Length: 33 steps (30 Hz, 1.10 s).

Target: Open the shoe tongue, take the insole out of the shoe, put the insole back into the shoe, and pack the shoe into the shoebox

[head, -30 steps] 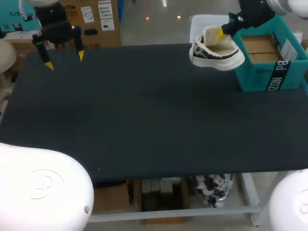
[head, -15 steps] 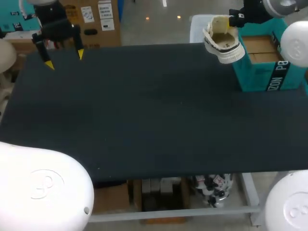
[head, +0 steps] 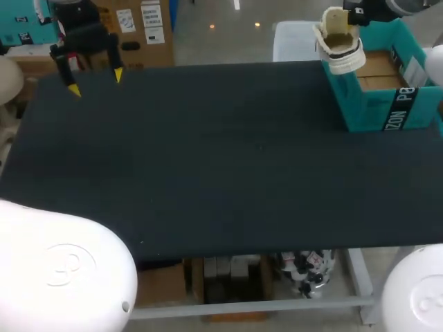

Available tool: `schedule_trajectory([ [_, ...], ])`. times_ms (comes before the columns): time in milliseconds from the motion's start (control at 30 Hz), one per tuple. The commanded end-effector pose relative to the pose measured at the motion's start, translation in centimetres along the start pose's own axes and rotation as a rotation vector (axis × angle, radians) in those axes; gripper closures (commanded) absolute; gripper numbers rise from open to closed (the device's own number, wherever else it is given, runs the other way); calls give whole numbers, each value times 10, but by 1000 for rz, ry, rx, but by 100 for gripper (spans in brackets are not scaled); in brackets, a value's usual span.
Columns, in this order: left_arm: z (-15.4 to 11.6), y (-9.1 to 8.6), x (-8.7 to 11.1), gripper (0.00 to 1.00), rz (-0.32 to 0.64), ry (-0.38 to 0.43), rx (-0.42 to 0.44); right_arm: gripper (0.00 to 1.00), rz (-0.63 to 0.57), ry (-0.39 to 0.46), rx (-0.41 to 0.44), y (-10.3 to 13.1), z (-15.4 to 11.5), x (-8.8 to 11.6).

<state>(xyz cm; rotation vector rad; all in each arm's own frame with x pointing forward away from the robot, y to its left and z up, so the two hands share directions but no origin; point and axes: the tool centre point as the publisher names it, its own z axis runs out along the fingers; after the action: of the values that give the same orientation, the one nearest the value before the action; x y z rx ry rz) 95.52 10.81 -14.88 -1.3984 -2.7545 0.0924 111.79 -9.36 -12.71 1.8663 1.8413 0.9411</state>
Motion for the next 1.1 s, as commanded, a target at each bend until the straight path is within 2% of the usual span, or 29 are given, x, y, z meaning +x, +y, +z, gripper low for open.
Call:
schedule_trajectory([
  [33, -1, 4, -10, 0, 1, 24, 8, 100, 2, -32, 14, 7, 5, 3],
  [367, 14, 6, -25, 0, 58, 28, 36, 100, 2, -32, 14, 7, 5, 3],
  [400, 15, 5, -26, 0, 61, 32, 35, 100, 9, -57, 10, 8, 9, 1],
  [433, 15, 5, -26, 0, 64, 34, 35, 100, -3, 0, 27, 11, 13, -5],
  [500, 13, 5, -24, 0, 65, 32, 33, 100, 20, -46, 7, 18, 19, -16],
  [533, 12, 5, -23, 0, 60, 26, 32, 100, 12, 5, 6, 19, 20, -21],
  [567, 11, 5, -22, 0, 50, 24, 32, 100, 29, -16, -3, 22, 23, -27],
  [633, 8, 3, -20, 0, 46, 19, 29, 100, 5, 62, -15, 23, 25, -35],
  [667, 7, 2, -19, 0, 47, 19, 27, 100, 16, 49, -25, 25, 27, -39],
  [733, 5, 1, -19, 0, 59, 11, 29, 100, -1, 96, -40, 27, 27, -45],
  [767, 4, 1, -19, 0, 59, 11, 29, 100, 2, 69, -41, 28, 29, -48],
  [833, 3, 0, -18, 0, 25, 11, 31, 100, -12, 97, -37, 32, 33, -54],
  [867, 3, -1, -17, 0, 1, 8, 34, 100, -7, 66, -41, 33, 35, -57],
  [933, 4, 0, -15, 0, -115, 11, 19, 100, -9, 95, -60, 35, 38, -63],
  [967, 4, 1, -14, 0, -129, -35, 39, 100, -9, 84, -77, 36, 38, -66],
  [1033, 3, 5, -7, 0, -231, -75, 27, 100, -6, 102, -108, 38, 39, -73],
  [1067, 3, 7, -4, 0, -246, -107, 33, 100, -2, 97, -121, 40, 40, -76],
  [1100, 2, 7, -1, 0, -269, -130, 34, 100, -3, 125, -136, 40, 40, -79],
])
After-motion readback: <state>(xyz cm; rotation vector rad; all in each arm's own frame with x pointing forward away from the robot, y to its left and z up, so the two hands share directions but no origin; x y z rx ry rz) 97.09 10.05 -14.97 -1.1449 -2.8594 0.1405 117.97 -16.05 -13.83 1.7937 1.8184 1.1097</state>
